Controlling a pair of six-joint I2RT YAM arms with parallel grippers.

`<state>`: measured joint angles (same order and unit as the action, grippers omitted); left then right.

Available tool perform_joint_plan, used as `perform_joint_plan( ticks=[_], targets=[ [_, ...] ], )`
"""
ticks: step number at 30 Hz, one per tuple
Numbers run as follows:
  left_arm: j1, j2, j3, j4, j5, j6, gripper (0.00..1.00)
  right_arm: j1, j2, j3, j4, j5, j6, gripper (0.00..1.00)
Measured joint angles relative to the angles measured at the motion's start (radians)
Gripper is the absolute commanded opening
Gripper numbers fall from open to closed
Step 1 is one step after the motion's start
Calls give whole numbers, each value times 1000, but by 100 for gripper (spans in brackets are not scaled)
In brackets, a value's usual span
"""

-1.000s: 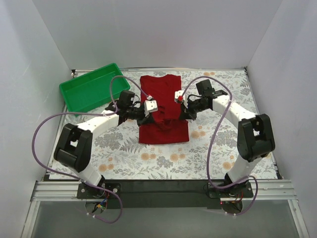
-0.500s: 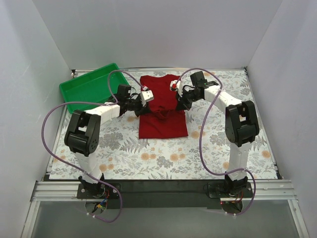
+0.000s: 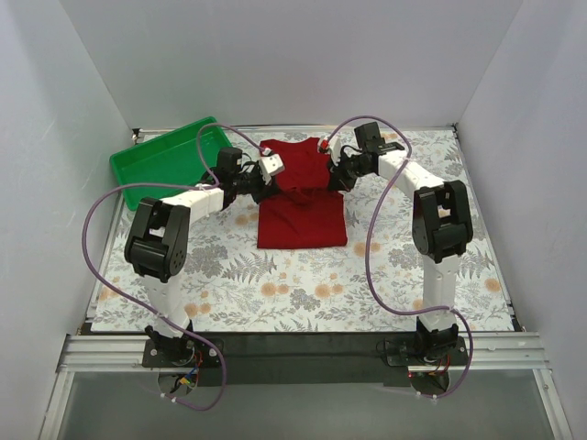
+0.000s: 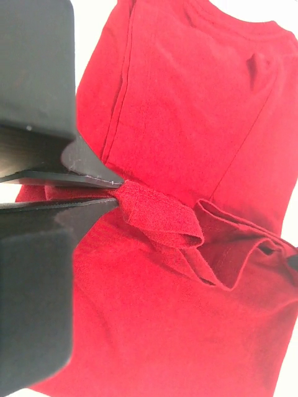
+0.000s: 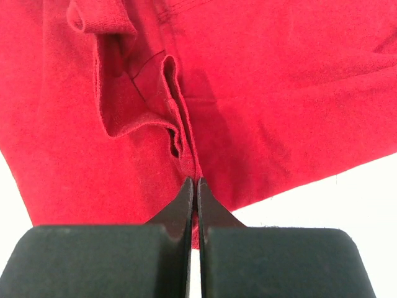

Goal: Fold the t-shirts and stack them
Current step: Fold the tshirt

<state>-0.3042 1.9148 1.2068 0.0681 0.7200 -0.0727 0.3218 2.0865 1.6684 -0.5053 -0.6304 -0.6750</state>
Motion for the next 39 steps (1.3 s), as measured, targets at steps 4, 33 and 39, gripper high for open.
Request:
perform_joint_plan(
  ticks=[4, 33, 39],
  targets=[
    [8, 31, 5, 22, -9, -10, 0, 0, 34, 30, 6, 2, 20, 1],
    [-2, -345, -69, 33, -394, -504, 64, -47, -323, -277, 196, 52, 177, 46],
    [-81, -526, -333, -108, -421, -550, 69, -47, -457, -554, 96, -132, -136, 64]
  ],
)
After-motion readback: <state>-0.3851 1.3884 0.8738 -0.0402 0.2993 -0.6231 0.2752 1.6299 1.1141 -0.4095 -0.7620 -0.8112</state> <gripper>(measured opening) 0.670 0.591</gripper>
